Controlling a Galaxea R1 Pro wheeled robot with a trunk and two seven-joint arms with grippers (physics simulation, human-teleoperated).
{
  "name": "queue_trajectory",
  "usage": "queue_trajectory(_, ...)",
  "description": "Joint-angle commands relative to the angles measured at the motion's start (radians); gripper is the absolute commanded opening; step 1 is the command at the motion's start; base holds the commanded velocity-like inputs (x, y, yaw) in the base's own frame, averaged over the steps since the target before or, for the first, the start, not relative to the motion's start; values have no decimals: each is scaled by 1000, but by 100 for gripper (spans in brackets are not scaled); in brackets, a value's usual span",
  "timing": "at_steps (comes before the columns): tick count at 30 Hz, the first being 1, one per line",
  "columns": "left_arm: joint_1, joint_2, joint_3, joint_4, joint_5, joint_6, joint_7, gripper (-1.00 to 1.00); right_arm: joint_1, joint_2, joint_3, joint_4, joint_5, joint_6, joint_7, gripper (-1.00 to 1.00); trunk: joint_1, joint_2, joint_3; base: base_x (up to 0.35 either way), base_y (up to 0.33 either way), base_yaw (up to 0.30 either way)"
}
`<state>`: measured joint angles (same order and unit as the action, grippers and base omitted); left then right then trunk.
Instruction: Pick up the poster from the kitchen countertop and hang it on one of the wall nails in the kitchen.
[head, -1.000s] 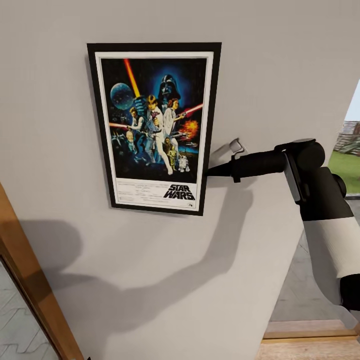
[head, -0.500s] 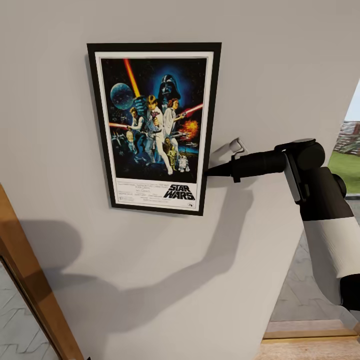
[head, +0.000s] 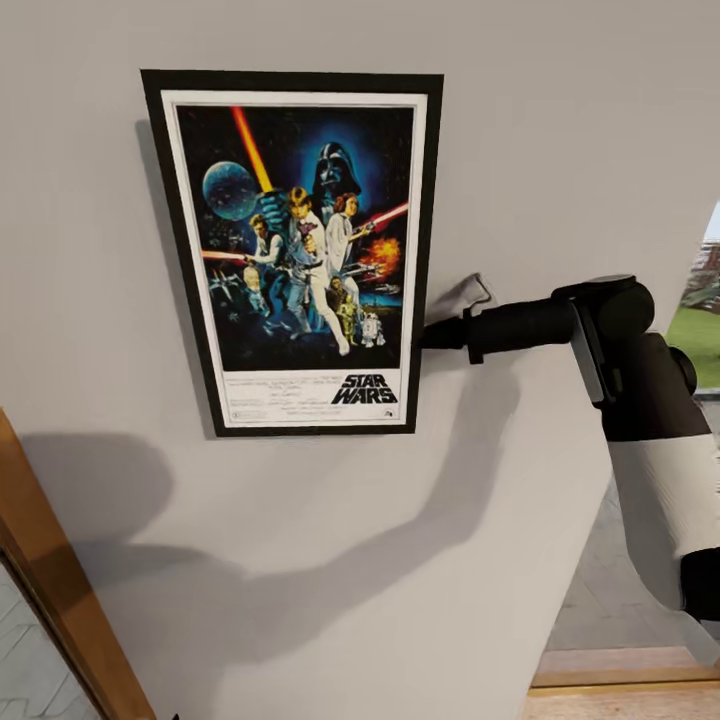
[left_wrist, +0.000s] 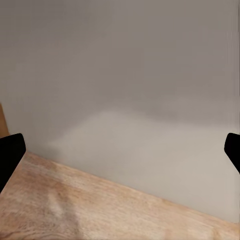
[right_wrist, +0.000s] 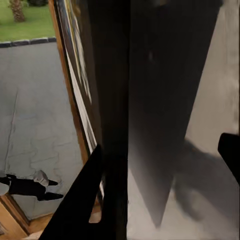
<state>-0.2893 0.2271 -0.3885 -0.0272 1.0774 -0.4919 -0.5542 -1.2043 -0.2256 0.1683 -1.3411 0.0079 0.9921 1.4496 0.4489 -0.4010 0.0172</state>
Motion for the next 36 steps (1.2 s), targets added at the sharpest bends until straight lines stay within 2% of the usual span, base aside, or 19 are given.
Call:
queue_trajectory(1,-1,0,-9,1,10,-2,-4,100,0,0,1,19,14,8,-12,100,1,1,0,7,0,0)
queue_trajectory(12,-1,0,-10,1,10,-2,-4,100,0,0,0,19,14,8,-12,100,1,1,0,-20,0,0)
queue_trajectory(29,-1,0,-10,1,10,-2,-4,100,1,0,2,18,12,7,-12,100,1,1,0,-235,0,0)
queue_trajectory(36,-1,0,-10,1,10,-3,-4,100,26,0,2,15,10,5,-11,100,1,1,0,-282,0,0)
